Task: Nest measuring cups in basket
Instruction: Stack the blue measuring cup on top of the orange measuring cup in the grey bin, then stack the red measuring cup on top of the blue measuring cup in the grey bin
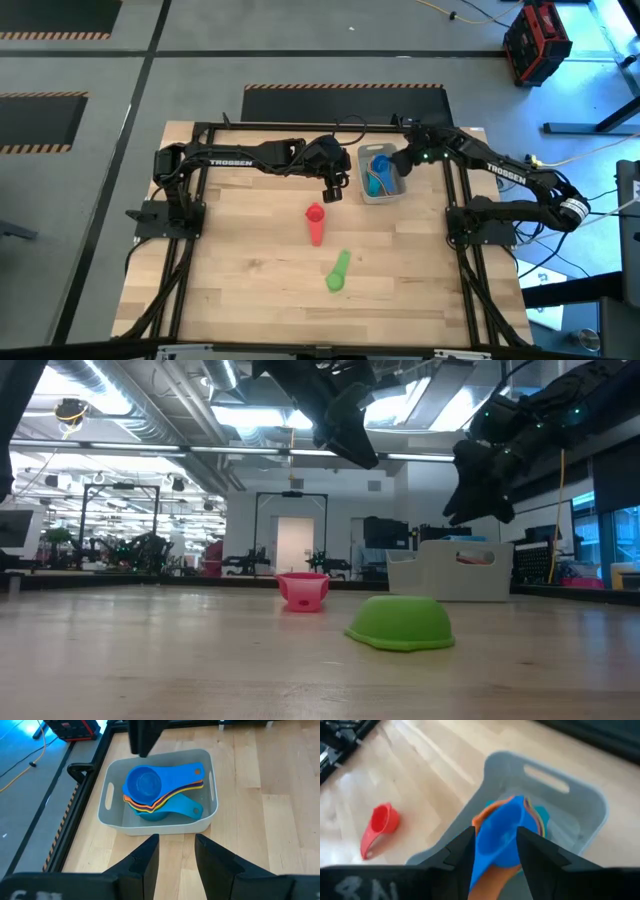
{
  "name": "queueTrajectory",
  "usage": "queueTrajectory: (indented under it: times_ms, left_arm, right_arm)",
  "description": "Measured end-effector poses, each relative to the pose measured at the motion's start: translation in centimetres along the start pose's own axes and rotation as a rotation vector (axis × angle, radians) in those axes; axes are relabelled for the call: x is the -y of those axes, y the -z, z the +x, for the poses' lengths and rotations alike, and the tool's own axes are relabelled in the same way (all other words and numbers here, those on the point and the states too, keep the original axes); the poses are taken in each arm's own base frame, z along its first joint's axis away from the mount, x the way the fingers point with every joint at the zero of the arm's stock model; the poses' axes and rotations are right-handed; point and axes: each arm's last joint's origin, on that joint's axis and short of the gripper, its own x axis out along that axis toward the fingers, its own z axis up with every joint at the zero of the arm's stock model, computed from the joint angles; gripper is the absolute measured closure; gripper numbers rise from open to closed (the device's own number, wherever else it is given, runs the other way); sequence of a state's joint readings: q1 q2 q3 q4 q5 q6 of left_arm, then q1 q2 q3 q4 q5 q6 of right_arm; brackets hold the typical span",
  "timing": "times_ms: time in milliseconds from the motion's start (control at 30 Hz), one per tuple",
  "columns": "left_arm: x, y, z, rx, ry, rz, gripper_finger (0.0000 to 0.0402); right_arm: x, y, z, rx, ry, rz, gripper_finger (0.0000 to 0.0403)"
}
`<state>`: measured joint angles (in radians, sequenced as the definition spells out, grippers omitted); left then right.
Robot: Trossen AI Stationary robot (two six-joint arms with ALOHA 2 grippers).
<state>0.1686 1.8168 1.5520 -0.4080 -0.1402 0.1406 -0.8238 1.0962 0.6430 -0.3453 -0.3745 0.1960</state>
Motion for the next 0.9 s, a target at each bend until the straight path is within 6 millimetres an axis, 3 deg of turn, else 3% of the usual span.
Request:
queueTrajectory:
  times_ms: [200,433,667,900]
  left_arm:
    - [0.0,0.0,0.0,0.0,0.0,0.0,0.0283]
    - [0.0,0.0,0.0,0.0,0.0,0.0,0.0284]
    - [0.0,0.0,0.0,0.004,-0.001,0.0,0.0284]
    - [0.0,-0.1,0.0,0.006,-0.001,-0.001,0.0284]
  right_arm:
    - [0.3,-0.1,0.4,0.019,0.087,-0.03,0.0254]
    - [0.4,1.1,1.7,-0.033,0.087,-0.036,0.0254]
    - [0.5,1.2,1.8,-0.02,0.275,-0.146,0.0254]
    - [0.5,1.2,1.8,-0.018,0.267,-0.153,0.0254]
